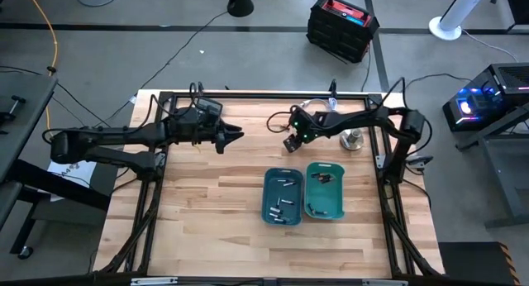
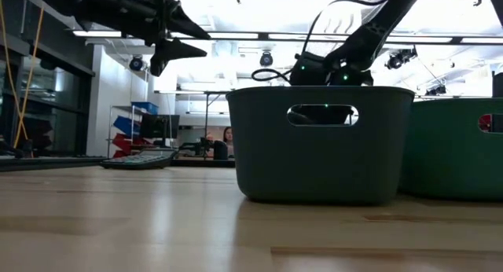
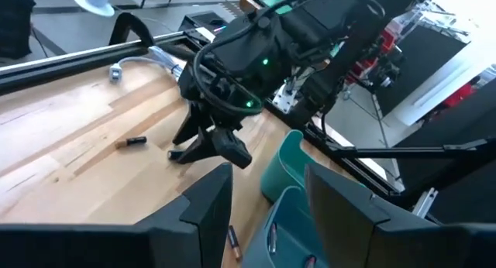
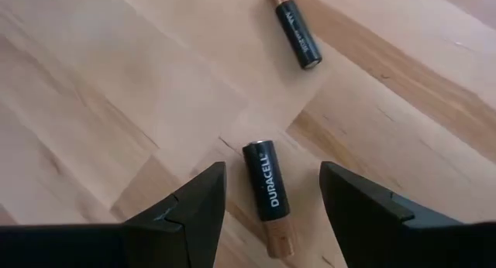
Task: Sort batteries
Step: Put the black battery into the green bin
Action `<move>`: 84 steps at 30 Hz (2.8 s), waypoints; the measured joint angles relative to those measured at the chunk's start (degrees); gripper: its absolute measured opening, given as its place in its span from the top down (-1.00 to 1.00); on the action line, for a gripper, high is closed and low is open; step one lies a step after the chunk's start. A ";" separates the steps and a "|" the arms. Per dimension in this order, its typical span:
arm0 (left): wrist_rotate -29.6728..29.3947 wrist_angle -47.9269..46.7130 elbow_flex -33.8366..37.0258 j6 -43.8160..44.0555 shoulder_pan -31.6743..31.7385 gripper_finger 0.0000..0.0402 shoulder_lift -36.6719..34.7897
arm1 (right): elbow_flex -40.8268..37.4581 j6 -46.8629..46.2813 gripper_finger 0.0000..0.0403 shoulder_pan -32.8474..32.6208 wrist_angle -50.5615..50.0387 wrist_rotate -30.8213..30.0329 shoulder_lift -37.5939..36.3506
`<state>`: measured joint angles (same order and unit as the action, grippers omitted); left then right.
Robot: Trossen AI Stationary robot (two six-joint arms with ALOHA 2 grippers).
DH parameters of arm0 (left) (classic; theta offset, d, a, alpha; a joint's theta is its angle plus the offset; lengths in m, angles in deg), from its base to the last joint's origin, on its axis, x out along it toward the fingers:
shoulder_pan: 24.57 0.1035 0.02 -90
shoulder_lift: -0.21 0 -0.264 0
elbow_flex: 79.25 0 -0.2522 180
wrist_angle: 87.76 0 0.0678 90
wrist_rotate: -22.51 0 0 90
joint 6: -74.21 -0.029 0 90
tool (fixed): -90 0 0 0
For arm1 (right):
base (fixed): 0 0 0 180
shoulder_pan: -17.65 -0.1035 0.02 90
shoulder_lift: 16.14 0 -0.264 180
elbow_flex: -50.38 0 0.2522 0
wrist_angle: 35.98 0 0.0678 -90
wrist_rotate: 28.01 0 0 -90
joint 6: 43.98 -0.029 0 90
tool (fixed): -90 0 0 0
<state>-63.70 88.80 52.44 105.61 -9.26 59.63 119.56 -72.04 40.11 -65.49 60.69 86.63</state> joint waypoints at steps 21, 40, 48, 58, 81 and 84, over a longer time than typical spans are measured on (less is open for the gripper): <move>-8.03 -0.22 0.00 -4.11 1.41 0.22 0.13 | -0.07 -7.43 0.86 -13.82 -25.18 -20.79 -22.72; -4.27 -0.23 0.00 -4.47 5.75 0.22 0.19 | 0.00 -35.12 0.42 -35.19 -32.41 -6.11 -20.78; -2.56 -0.21 0.00 -2.99 5.73 0.22 0.19 | 6.08 -20.41 0.08 -21.16 -25.80 -13.60 -21.47; -2.56 -0.25 -0.04 -1.62 5.73 0.22 0.19 | 10.13 -1.14 0.05 0.42 -9.85 -5.33 -6.07; -2.99 -0.20 -0.04 0.09 5.73 0.22 0.19 | 16.90 13.75 0.24 4.17 -7.29 -2.16 13.87; -2.99 -0.21 -0.04 0.09 5.73 0.22 0.19 | 16.57 13.56 0.68 3.58 -8.55 -2.59 13.72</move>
<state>-66.69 88.59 52.40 105.70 -3.53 59.82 136.13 -58.47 43.69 -74.05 58.09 100.34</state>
